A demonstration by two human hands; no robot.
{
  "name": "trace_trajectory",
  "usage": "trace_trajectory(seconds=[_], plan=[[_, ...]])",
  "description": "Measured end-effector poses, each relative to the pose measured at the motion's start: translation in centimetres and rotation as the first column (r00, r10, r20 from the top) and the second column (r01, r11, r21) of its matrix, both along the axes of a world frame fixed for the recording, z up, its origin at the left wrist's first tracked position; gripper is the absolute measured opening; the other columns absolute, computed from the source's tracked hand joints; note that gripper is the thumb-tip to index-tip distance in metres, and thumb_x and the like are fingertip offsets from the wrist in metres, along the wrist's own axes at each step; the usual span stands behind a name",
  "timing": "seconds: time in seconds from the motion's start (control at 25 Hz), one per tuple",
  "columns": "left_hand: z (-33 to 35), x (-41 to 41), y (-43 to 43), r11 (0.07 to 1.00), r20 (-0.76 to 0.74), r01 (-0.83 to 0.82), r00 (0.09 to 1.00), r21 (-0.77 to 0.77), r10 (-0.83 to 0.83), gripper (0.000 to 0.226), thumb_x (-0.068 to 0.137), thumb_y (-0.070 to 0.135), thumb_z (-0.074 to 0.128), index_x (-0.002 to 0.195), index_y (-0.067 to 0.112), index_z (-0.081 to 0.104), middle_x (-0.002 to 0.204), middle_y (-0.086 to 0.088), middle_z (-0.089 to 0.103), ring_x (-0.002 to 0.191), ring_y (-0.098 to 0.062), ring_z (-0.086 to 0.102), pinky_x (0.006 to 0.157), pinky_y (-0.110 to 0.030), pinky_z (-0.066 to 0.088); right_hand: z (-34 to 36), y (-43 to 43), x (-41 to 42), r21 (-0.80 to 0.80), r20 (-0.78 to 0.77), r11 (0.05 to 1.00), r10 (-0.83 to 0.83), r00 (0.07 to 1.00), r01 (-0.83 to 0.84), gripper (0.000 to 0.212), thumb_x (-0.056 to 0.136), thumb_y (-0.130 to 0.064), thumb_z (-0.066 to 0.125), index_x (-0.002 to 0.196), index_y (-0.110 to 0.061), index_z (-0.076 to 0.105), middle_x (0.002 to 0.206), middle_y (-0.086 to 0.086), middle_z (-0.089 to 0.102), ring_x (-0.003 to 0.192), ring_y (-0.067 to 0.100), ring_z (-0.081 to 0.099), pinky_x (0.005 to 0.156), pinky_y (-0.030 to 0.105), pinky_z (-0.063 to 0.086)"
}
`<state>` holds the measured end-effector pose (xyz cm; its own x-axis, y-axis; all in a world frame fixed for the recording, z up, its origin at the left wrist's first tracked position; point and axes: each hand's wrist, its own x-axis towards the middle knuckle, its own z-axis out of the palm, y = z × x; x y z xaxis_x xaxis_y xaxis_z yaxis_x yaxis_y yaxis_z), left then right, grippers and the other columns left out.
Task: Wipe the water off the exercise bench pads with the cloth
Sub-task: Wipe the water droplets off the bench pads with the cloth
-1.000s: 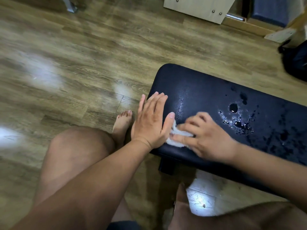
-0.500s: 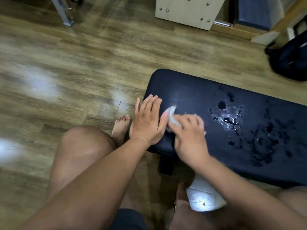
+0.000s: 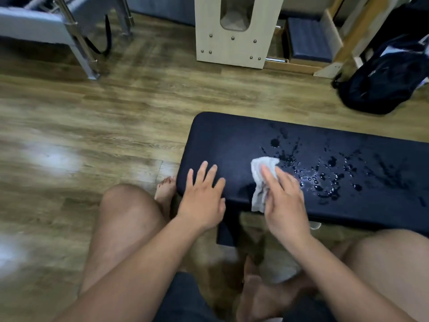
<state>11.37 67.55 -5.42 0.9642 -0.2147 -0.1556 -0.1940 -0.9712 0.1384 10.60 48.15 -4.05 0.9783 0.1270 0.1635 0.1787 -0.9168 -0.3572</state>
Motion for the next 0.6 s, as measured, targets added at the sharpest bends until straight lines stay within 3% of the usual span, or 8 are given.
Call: trace_trajectory(seconds=[0.08,0.12,0.28,0.44,0.52,0.6], plan=[[0.2,-1.3,-0.3,0.999,-0.079,-0.044,0.996,0.028,0.046,0.062,0.096,0.038,0.042,0.151,0.023,0.021,0.163,-0.007,0.006,0.149,-0.032,-0.007,0.119,-0.055,0.002,-1.0,0.4,0.1,-0.241,-0.152,0.970,-0.023,0.988,-0.015,0.075,0.089,-0.013,0.048,0.153,-0.026,0.012,0.162,0.011,0.003,0.148,0.032,0.001,0.116,0.057,0.011],[0.3,-1.7,-0.2,0.998,-0.103,-0.056,0.993,0.042,0.060,0.064,0.096,0.038,0.042,0.153,0.024,0.016,0.163,-0.007,0.004,0.149,-0.033,-0.008,0.119,-0.055,0.001,-1.7,0.7,-0.2,-0.276,-0.211,0.960,-0.008,0.977,-0.052,0.070,0.091,-0.019,0.040,0.154,-0.024,0.010,0.162,0.008,-0.004,0.149,0.030,-0.005,0.117,0.055,0.007],[0.6,-2.0,0.6,0.996,-0.172,-0.085,0.982,0.004,0.085,0.064,0.097,0.036,0.041,0.154,0.028,0.012,0.164,-0.005,0.001,0.150,-0.031,-0.007,0.120,-0.052,0.004,-3.4,-0.2,-0.7,-0.318,-0.249,0.928,0.117,0.961,-0.195,0.069,0.083,-0.025,0.017,0.145,-0.007,0.040,0.156,0.012,0.029,0.144,0.030,0.029,0.114,0.045,0.032],[0.6,-1.6,0.9,0.997,-0.186,-0.070,0.980,-0.014,0.066,0.063,0.099,0.040,0.039,0.154,0.028,0.012,0.164,-0.004,0.001,0.150,-0.032,-0.004,0.120,-0.051,0.009,-3.9,-0.2,-1.0,-0.343,-0.360,0.886,0.183,0.915,-0.313,0.069,0.083,-0.014,0.021,0.152,-0.006,0.018,0.161,0.015,0.004,0.149,0.030,0.005,0.117,0.044,0.024],[0.8,-1.6,0.7,0.998,-0.198,-0.058,0.979,0.003,0.058,0.064,0.099,0.040,0.038,0.155,0.027,0.010,0.164,-0.006,-0.001,0.150,-0.033,-0.005,0.120,-0.053,0.009,-3.5,0.0,1.7,-0.302,-0.412,0.900,0.175,0.894,-0.315,0.071,0.088,-0.007,0.030,0.154,-0.012,0.005,0.161,0.011,-0.013,0.149,0.027,-0.010,0.120,0.041,0.018],[1.0,-1.6,0.5,0.998,-0.220,-0.056,0.974,0.008,0.056,0.064,0.099,0.040,0.036,0.155,0.025,0.009,0.164,-0.008,-0.002,0.149,-0.035,-0.006,0.119,-0.055,0.009,-3.1,0.8,5.6,-0.289,-0.406,0.920,0.133,0.904,-0.265,0.073,0.091,-0.005,0.035,0.155,-0.016,0.001,0.161,0.006,-0.018,0.149,0.024,-0.013,0.119,0.039,0.020]])
